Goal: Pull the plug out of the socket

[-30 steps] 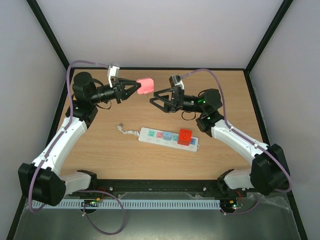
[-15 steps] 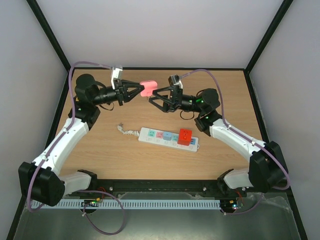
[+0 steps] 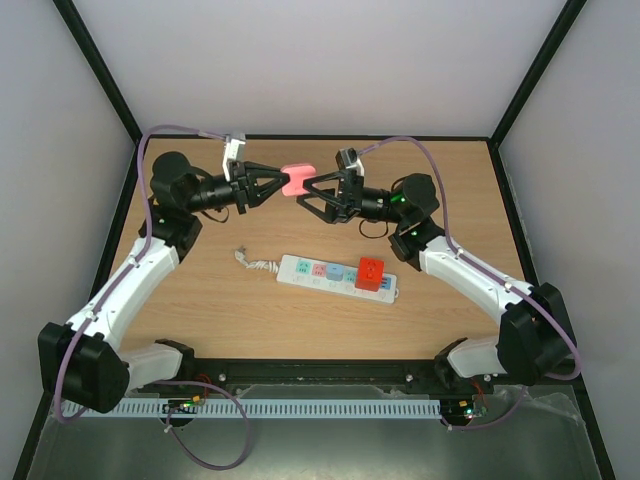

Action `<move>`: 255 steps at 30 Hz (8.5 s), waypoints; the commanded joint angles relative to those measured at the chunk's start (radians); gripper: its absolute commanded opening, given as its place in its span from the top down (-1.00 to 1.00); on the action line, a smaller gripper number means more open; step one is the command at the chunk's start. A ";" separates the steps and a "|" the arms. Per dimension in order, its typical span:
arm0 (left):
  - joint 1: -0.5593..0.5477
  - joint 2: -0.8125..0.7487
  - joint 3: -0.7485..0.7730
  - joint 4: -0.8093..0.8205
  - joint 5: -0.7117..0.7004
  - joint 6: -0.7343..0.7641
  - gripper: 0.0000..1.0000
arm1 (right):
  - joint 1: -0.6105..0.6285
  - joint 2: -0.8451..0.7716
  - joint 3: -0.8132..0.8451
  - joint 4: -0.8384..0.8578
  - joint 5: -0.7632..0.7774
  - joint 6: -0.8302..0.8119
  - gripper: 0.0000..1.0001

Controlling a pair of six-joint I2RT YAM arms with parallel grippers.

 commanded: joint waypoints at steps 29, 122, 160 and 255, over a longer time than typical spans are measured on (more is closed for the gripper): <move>-0.027 -0.010 -0.054 0.019 0.060 -0.016 0.95 | -0.029 -0.038 0.050 0.342 -0.023 0.069 -0.96; 0.319 -0.049 -0.141 -0.313 0.109 0.314 0.95 | -0.121 -0.087 0.245 -0.626 0.090 -0.754 -0.96; 0.518 0.713 0.053 -0.229 -0.410 0.336 0.94 | -0.121 -0.085 0.182 -0.699 0.102 -0.938 -0.96; -0.273 0.358 -0.124 -0.609 -0.325 1.395 -0.16 | -0.219 -0.020 -0.230 -1.307 0.372 -2.431 -0.29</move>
